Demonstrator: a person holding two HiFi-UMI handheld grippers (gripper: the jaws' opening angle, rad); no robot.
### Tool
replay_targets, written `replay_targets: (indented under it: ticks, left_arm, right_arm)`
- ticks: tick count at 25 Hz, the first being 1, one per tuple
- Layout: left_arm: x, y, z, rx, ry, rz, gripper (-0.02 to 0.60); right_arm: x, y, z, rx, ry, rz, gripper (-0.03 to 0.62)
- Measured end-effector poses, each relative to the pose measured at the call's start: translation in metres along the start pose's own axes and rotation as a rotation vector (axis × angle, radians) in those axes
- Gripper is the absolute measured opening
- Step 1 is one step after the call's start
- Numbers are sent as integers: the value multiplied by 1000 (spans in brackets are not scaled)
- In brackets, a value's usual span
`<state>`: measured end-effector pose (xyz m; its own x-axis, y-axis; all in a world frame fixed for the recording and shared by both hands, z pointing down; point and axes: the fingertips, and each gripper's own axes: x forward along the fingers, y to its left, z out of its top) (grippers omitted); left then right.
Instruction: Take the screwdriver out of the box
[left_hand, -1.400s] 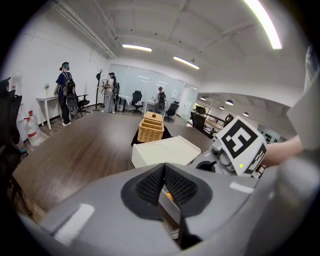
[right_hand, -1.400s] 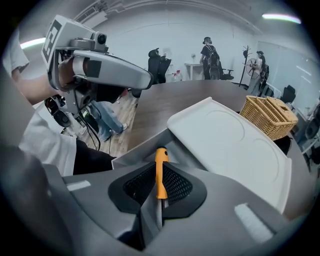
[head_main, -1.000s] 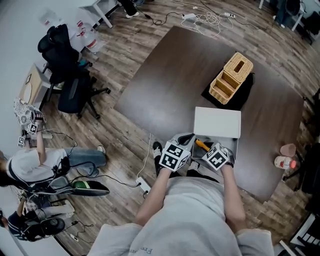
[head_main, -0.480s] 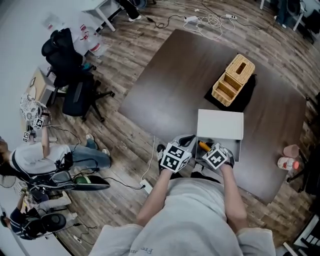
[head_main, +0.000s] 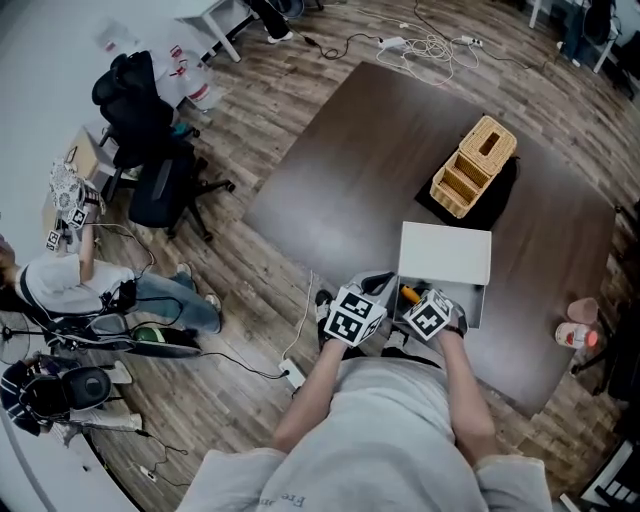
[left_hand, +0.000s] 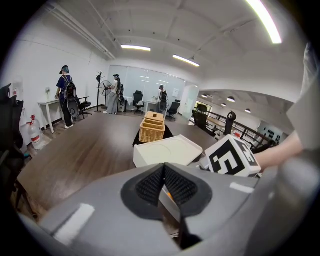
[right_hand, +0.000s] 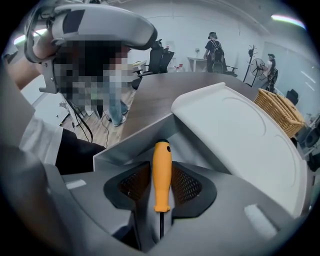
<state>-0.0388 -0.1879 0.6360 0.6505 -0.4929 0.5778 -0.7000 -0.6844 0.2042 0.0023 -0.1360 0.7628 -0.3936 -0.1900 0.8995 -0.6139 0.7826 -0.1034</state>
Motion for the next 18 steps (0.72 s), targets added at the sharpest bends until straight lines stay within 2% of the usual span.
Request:
replay_targets:
  ticks: [4,18]
  left_arm:
    - [-1,3,-1,-2,-2,4,54]
    - [-1,2,2,2,-4,4,54]
  right_arm:
    - [2,-5,1,5,0,-24,115]
    - [-5,-2,3,-1,-22,-8,110]
